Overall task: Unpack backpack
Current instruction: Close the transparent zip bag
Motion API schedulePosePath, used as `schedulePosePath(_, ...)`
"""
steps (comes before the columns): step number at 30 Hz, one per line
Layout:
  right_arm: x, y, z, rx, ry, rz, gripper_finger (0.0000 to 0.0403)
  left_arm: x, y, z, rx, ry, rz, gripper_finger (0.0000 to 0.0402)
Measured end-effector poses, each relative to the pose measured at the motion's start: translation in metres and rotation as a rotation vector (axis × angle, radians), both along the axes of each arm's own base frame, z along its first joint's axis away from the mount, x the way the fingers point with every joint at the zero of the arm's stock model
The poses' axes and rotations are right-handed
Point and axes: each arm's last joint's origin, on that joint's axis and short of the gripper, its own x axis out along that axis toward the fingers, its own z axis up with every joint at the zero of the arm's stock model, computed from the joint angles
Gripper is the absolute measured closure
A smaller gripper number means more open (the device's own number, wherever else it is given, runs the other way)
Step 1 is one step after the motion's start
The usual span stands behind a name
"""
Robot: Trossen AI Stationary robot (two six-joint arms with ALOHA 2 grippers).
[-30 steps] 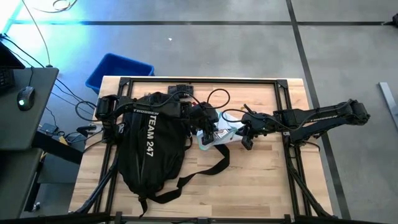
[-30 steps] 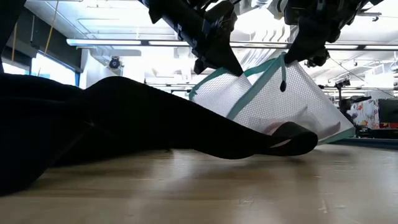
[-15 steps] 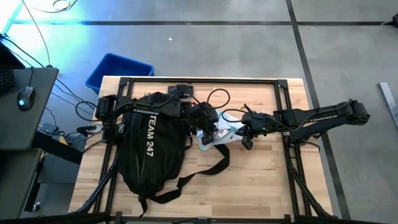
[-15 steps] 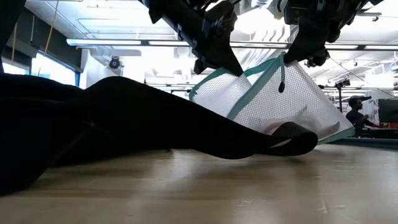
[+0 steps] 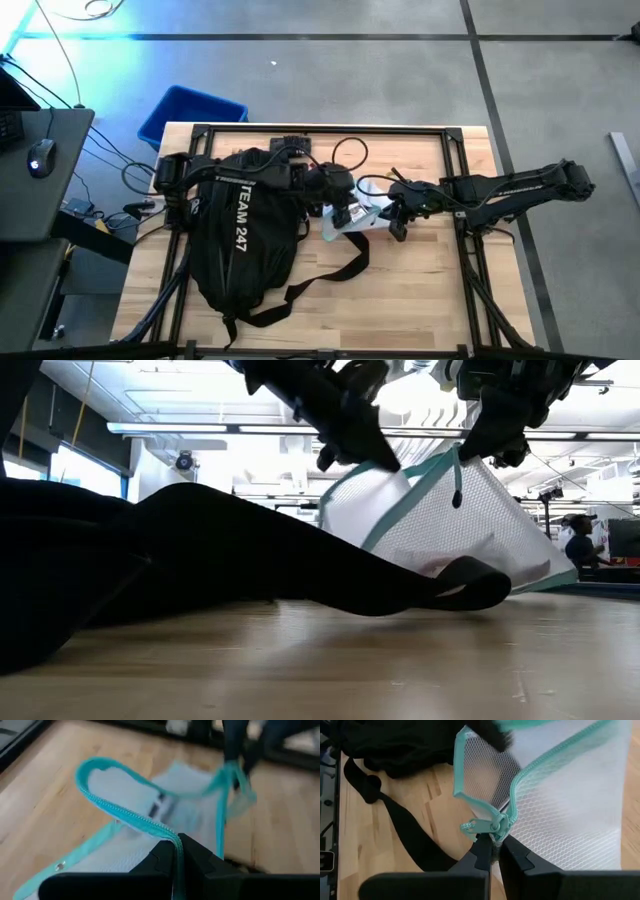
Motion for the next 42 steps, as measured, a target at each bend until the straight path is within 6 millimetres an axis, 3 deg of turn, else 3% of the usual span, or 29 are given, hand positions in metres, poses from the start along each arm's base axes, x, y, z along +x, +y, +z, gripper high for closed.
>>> schedulePosePath(8, 0.003, -0.001, 0.015, -0.045, -0.038, 0.005, 0.0403, 0.001, -0.008, 0.000, -0.126, -0.013, 0.037, 0.0401)
schedulePosePath(12, 0.003, -0.001, 0.020, -0.057, -0.042, 0.013, 0.0403, -0.004, -0.008, 0.000, -0.096, 0.048, -0.088, 0.0387)
schedulePosePath(20, -0.001, 0.001, 0.016, -0.028, 0.007, -0.072, 0.0403, -0.014, 0.005, 0.051, -0.034, -0.045, -0.246, 0.0277)
schedulePosePath(23, -0.001, 0.005, 0.017, -0.029, -0.006, -0.069, 0.0403, -0.018, -0.004, 0.053, -0.018, -0.019, -0.287, 0.0236)
schedulePosePath(27, -0.003, 0.010, 0.016, 0.003, 0.009, -0.079, 0.0403, -0.030, -0.001, 0.046, 0.182, 0.153, -0.201, 0.0210)
schedulePosePath(30, -0.007, 0.017, 0.014, 0.009, 0.034, -0.129, 0.0403, -0.034, 0.016, 0.048, 0.202, 0.173, -0.139, 0.0208)
schedulePosePath(34, -0.016, 0.025, 0.012, -0.014, 0.039, -0.267, 0.0403, -0.034, 0.037, 0.051, 0.109, 0.107, -0.190, 0.0226)
schedulePosePath(38, -0.031, 0.032, 0.014, -0.029, 0.024, -0.477, 0.0403, -0.033, 0.043, 0.054, 0.053, 0.049, -0.262, 0.0257)
schedulePosePath(42, -0.044, 0.041, 0.039, -0.072, -0.045, -0.570, 0.0403, -0.031, 0.036, 0.054, 0.038, 0.036, -0.303, 0.0282)
